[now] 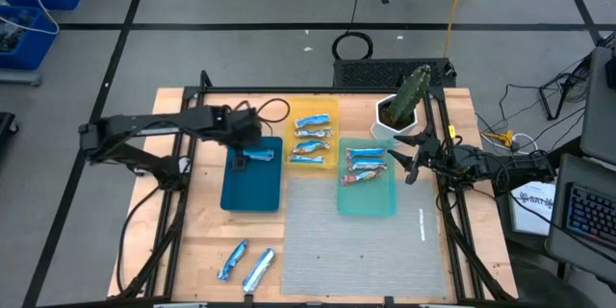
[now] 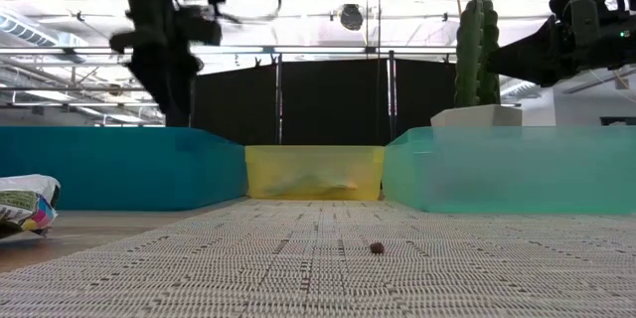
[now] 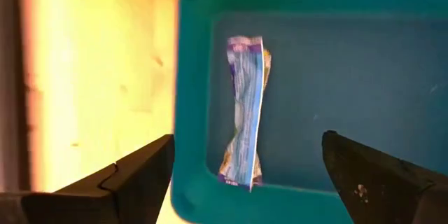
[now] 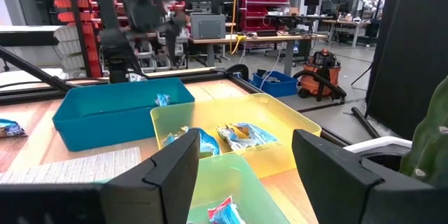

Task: Pick and place Granola Bars by type
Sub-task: Put the blue granola bar into the blue bin

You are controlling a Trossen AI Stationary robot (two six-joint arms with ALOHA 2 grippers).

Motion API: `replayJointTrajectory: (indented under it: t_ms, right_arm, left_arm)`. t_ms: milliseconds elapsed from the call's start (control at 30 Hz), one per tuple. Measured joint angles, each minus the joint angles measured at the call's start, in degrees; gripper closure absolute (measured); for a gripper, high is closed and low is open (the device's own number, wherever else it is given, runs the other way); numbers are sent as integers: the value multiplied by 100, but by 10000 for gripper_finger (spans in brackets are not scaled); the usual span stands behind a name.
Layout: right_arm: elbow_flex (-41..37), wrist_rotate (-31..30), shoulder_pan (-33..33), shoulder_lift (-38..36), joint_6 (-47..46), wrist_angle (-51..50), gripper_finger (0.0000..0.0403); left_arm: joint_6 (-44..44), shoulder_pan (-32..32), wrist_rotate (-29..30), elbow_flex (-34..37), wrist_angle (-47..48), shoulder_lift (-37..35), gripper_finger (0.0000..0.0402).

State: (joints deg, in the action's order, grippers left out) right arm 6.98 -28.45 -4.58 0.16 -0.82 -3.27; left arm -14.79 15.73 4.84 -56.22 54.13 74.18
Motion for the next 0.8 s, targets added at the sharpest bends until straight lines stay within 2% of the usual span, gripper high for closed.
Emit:
replayJointTrajectory:
  t_ms: [167, 433, 633, 800]
  right_arm:
    - [0, 2, -1, 1, 0, 0, 181]
    - [0, 2, -1, 0, 0, 1, 181]
    - [0, 2, 0, 2, 0, 0, 181]
    - [0, 2, -1, 0, 0, 0, 181]
  left_arm:
    - [853, -612, 420, -526, 495, -424, 52]
    - [2514, -1555, 629, -1719, 1419, -416, 68]
    - [4163, -2229, 447, -2255, 1707, -145, 81]
    - [5593, -2803, 122, -2317, 1696, -17, 92]
